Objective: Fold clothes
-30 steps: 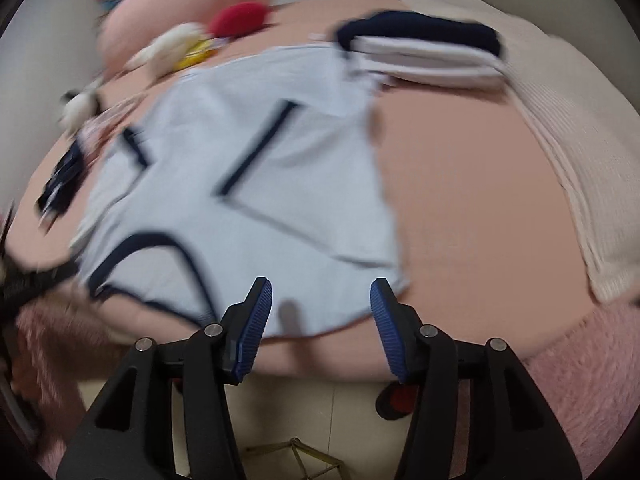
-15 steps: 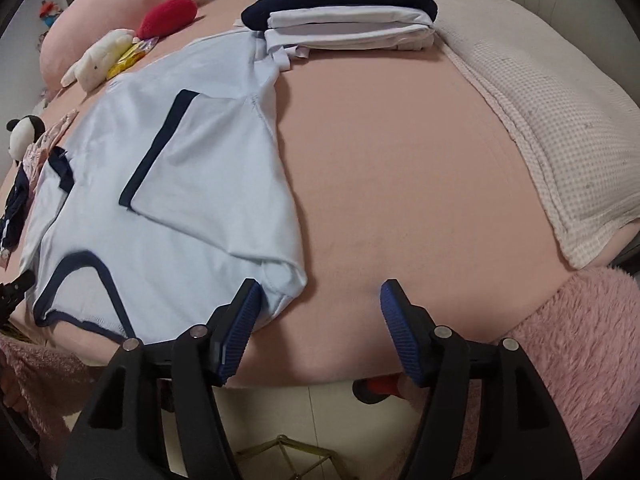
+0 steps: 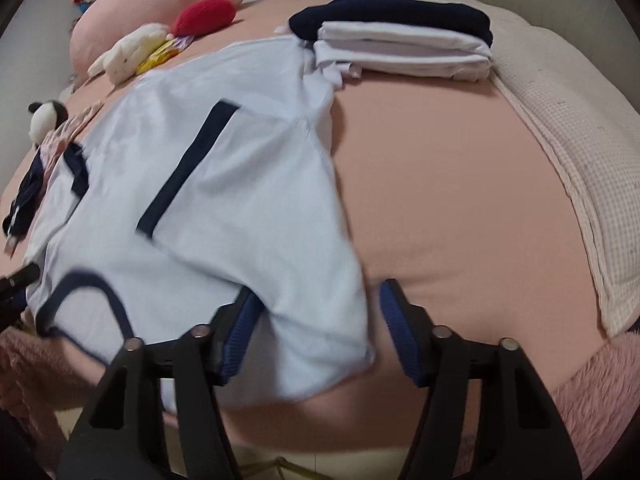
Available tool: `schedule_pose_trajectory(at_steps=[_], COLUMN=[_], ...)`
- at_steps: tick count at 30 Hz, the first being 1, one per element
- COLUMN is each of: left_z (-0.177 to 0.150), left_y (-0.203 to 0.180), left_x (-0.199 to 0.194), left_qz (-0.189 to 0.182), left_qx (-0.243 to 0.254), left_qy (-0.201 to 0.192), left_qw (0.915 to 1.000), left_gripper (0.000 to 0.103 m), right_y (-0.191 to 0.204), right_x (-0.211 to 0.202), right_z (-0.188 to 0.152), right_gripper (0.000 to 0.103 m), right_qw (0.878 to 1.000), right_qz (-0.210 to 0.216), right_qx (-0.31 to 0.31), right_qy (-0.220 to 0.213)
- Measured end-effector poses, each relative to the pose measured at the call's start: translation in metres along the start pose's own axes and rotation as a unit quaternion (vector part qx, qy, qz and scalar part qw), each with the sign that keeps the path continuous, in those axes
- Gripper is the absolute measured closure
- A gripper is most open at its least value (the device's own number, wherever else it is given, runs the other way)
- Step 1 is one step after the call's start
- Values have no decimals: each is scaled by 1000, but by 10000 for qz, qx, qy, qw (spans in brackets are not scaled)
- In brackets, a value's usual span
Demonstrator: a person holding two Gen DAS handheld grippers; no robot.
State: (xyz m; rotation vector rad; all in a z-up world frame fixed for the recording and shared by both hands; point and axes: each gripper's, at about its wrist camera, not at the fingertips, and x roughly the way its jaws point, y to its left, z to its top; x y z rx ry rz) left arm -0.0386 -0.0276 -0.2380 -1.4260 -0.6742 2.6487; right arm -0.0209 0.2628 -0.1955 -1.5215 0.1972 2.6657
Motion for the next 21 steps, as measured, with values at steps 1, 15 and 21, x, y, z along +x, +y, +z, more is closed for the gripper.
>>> schedule_pose_trajectory(at_steps=[1, 15, 21], left_z=[1, 7, 8], left_y=[-3, 6, 1], left_x=[1, 10, -3], left_qz=[145, -142, -21], left_qx=[98, -329, -108], left_qy=[-14, -58, 91], left_qw=[9998, 9993, 9999], left_gripper=[69, 76, 95], right_y=[-1, 5, 16], right_x=[-3, -17, -24], right_z=[-1, -14, -14], right_gripper=[61, 72, 95], right_qw=[10000, 9980, 9984], right_qz=[36, 620, 526], right_qx=[43, 129, -135], right_qy=[-6, 21, -148])
